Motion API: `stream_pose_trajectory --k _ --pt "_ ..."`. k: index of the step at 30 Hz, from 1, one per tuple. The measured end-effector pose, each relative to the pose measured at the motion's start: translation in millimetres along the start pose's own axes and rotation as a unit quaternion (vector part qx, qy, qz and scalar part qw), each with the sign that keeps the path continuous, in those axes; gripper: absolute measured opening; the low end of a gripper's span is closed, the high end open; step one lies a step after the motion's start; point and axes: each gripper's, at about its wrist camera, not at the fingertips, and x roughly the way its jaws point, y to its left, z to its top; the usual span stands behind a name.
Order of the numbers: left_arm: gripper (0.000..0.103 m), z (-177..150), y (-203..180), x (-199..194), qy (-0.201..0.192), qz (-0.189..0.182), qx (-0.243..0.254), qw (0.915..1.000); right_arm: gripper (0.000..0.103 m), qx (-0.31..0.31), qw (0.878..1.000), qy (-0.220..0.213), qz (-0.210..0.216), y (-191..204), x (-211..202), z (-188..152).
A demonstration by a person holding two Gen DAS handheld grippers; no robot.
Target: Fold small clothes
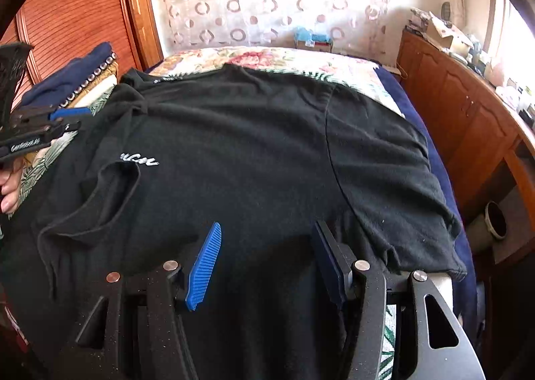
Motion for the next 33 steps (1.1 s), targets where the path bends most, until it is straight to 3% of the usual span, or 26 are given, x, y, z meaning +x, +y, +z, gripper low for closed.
stream_pose_trajectory --k 4,7,11,12,14,17,23,26,27,33 --pt "0.033 7.1 -1.4 23.1 0.024 0.017 0.012 0.9995 0.059 0.003 1.0 -0.001 -0.001 -5.6 -1.8 0.3" --pt "0.043 6.2 1.2 35.1 0.037 0.008 0.01 0.9992 0.059 -0.01 1.0 0.0 -0.016 1.7 -4.5 -1.4" --pt "0.043 6.0 3.4 37.4 0.032 0.006 0.003 0.9995 0.059 -0.012 1.0 0.0 -0.018 1.9 -4.3 -1.1" --pt "0.04 5.9 3.3 37.2 0.031 0.003 0.007 0.9995 0.059 -0.011 1.0 -0.001 -0.017 1.3 -4.5 -1.3" --pt "0.008 7.3 5.0 36.6 0.034 -0.02 0.012 0.9992 0.059 -0.013 1.0 -0.001 -0.019 2.0 -4.5 -1.8" --pt "0.006 10.1 9.9 31.0 0.037 -0.018 0.009 0.9991 0.059 -0.013 1.0 -0.002 -0.02 1.6 -4.8 -2.5" --pt "0.006 23.1 57.5 -36.1 -0.033 0.026 -0.022 0.9989 0.059 -0.013 1.0 -0.002 -0.02 1.2 -4.9 -3.1" --pt "0.006 28.9 95.0 -68.4 -0.056 0.077 -0.034 0.9949 0.059 -0.013 1.0 -0.002 -0.02 1.5 -5.1 -2.9" --pt "0.006 30.0 111.3 -78.6 -0.061 0.102 -0.039 0.9922 0.059 -0.013 1.0 -0.002 -0.02 1.5 -5.1 -3.0" --pt "0.007 19.6 153.6 -92.8 -0.052 0.127 -0.068 0.9883 0.059 -0.014 1.0 -0.002 -0.021 0.8 -5.8 -3.7"
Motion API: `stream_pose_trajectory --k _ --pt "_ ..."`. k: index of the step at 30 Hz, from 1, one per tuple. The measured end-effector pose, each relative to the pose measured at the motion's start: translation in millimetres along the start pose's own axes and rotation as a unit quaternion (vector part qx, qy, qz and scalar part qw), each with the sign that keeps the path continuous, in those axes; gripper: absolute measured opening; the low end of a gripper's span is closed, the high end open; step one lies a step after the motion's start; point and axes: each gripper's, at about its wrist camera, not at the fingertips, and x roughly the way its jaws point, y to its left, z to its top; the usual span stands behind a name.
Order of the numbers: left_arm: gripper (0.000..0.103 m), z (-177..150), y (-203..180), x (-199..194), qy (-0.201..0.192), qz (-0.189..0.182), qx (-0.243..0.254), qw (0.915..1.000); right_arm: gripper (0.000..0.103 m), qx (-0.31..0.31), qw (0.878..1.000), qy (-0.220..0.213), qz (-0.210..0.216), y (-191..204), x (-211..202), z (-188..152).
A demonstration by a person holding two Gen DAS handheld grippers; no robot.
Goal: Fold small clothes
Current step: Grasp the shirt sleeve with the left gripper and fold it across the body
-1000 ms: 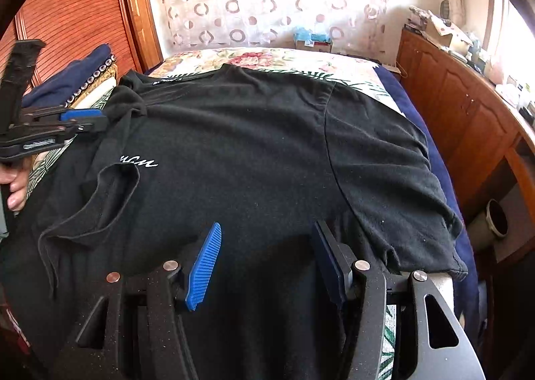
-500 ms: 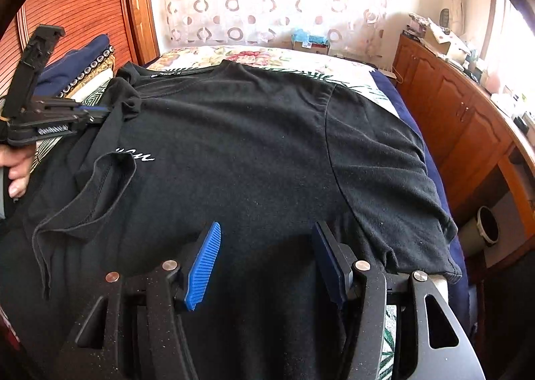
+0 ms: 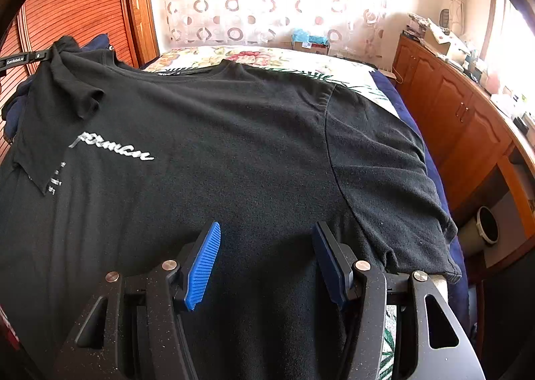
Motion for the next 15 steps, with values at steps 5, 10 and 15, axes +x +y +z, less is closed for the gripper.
stream_pose_trajectory --k 5,10,15 --pt "0.042 -5.6 1.5 -8.3 -0.008 -0.013 0.002 0.9999 0.059 0.0 1.0 0.0 0.0 -0.2 -0.1 0.0" --pt "0.065 -18.9 -22.2 -30.8 -0.038 -0.041 0.021 0.9982 0.06 0.0 1.0 0.0 0.0 -0.3 -0.2 -0.1" --pt "0.087 -40.0 -43.5 -44.4 -0.045 -0.084 0.009 0.9954 0.06 0.0 1.0 -0.001 0.0 -0.4 -0.4 -0.2"
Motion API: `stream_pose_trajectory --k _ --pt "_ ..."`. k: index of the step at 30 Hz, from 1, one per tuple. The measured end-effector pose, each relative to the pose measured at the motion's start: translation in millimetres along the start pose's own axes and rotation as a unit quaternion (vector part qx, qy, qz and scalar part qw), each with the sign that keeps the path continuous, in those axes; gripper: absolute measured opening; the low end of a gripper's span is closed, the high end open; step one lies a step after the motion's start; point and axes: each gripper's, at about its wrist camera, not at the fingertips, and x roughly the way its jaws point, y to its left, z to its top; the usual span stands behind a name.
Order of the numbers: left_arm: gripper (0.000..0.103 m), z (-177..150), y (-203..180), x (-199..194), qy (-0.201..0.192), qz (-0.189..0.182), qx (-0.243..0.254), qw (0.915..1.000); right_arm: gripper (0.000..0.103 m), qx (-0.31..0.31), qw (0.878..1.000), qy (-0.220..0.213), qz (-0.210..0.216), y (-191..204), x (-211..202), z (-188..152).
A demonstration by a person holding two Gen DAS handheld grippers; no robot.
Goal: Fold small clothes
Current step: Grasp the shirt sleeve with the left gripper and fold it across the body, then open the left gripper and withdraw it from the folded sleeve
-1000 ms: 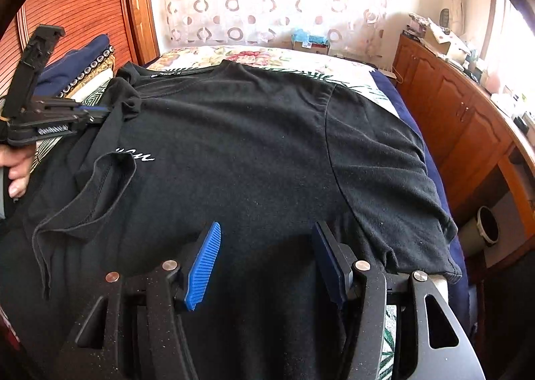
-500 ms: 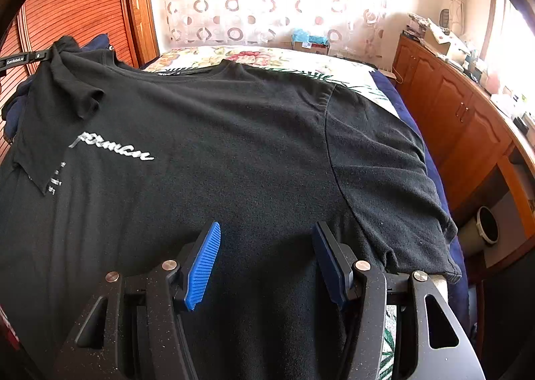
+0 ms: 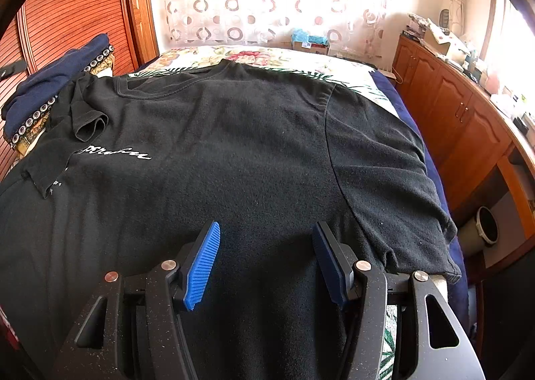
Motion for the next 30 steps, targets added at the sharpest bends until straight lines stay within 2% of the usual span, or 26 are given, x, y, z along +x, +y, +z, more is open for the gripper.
stream_pose_trajectory --k 3,10,21,25,30 --pt "0.087 -15.7 -15.3 3.9 0.007 -0.013 -0.006 0.9999 0.06 0.0 1.0 0.0 0.0 0.0 0.0 -0.1" --pt "0.087 -51.2 -45.0 32.9 0.06 -0.031 -0.003 0.9977 0.06 0.0 1.0 0.0 0.0 -0.3 -0.2 -0.2" --pt "0.087 -72.5 -57.2 58.4 0.098 -0.021 0.001 0.995 0.061 0.001 1.0 -0.001 -0.001 -0.5 -0.3 -0.5" --pt "0.087 -84.2 -60.8 71.0 0.123 -0.01 0.014 0.9922 0.061 0.001 1.0 -0.001 -0.001 -0.6 -0.3 -0.6" --pt "0.088 -86.7 -60.9 71.1 0.121 -0.016 0.01 0.9924 0.061 0.001 1.0 -0.002 -0.002 -0.6 -1.2 -1.5"
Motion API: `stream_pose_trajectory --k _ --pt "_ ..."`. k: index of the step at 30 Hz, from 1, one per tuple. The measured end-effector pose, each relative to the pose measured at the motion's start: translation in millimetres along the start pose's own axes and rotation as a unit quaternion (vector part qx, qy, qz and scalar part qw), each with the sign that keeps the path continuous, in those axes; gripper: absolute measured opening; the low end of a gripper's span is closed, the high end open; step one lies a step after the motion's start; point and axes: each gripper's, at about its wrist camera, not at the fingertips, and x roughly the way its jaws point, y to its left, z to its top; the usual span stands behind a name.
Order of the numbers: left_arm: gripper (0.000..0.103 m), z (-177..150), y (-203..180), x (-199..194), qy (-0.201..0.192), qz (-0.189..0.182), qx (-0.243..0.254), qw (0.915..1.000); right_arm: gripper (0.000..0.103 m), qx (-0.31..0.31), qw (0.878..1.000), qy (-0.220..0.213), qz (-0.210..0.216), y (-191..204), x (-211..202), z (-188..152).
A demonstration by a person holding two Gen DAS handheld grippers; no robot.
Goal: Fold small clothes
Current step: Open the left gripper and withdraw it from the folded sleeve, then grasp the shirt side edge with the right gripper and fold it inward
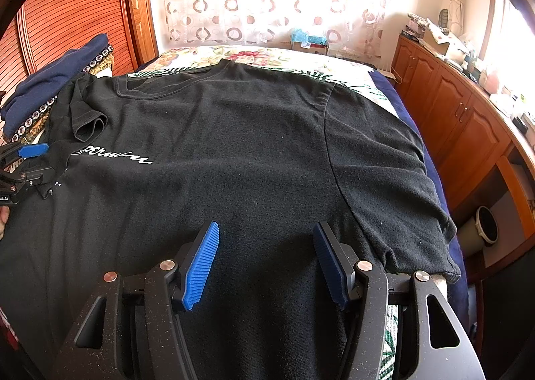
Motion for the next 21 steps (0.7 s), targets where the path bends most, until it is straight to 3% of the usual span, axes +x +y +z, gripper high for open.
stream_pose_trajectory --k 4,8,11,15,21 --pt "0.089 0.5 -0.2 1.0 0.001 0.0 0.0 1.0 0.061 0.008 1.0 -0.001 0.004 -4.1 -1.8 -0.1" --pt "0.089 1.5 0.3 3.0 0.003 -0.002 -0.002 1.0 0.061 0.037 0.999 -0.032 0.004 -26.3 -19.9 -3.1" --pt "0.09 1.2 0.9 2.8 0.003 -0.002 -0.002 1.0 0.061 0.055 0.997 -0.043 -0.017 -58.4 -33.4 -4.0" --pt "0.09 1.2 0.7 2.7 0.003 -0.002 -0.002 1.0 0.061 0.085 0.994 -0.027 -0.058 -113.0 -29.2 -10.2" --pt "0.09 1.4 1.0 2.7 0.003 -0.002 -0.002 1.0 0.061 0.161 0.987 0.001 -0.014 -170.6 -10.7 -25.9"
